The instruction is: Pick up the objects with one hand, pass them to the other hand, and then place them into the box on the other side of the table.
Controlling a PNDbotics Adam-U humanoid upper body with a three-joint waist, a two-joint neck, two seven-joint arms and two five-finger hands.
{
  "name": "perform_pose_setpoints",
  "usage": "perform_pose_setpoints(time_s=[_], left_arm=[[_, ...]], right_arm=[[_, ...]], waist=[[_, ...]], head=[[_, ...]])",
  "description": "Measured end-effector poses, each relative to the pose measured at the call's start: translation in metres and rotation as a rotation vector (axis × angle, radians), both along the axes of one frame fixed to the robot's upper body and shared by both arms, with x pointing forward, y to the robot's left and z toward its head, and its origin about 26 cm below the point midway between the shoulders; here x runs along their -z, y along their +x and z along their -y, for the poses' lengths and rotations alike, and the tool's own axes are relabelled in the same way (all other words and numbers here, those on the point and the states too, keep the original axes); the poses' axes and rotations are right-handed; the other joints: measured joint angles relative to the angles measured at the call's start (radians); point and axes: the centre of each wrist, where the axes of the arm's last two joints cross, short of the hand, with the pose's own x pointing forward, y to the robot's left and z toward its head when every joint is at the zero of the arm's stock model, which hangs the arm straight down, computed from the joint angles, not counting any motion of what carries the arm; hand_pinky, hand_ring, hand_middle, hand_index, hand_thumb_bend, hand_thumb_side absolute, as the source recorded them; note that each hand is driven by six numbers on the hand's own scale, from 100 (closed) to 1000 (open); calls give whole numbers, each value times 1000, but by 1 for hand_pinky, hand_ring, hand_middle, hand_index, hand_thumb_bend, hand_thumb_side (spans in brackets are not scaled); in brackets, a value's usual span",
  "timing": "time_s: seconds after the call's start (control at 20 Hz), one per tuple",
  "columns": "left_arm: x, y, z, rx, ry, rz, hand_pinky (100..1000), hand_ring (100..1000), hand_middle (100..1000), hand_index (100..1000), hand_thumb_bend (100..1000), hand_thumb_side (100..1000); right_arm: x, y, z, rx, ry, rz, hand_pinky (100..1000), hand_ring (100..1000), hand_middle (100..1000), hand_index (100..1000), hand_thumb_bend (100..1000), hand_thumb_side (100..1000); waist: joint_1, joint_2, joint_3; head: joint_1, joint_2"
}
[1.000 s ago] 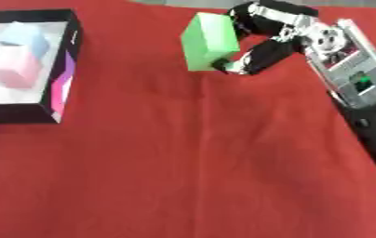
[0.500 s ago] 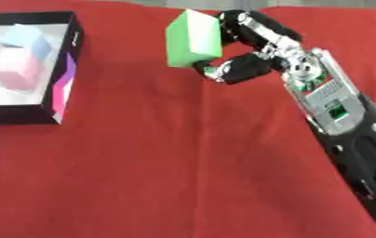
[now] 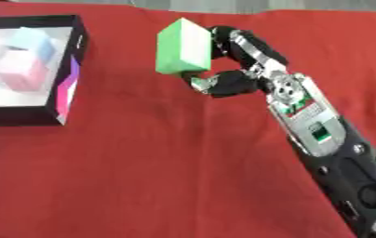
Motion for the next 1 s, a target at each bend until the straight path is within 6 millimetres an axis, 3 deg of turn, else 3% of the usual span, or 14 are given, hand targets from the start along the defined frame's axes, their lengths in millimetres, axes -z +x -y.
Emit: perform_pose_setpoints(time_s=[0.55,1.0], left_arm=[[-15,3,26,164,169,-76,752,777,689,728,100,807],[-24,-5,62,385,356,-172,762,801,739,813,125,769]], right_arm=[[24,-1,-22,-73,58,-41,816,669,459,479,100,182],[38,-2,-36,-110,83,-58,815,669,458,477,100,175]], waist=[[8,-4,-1],[12,-13,2]], head=[[5,0],[6,1]])
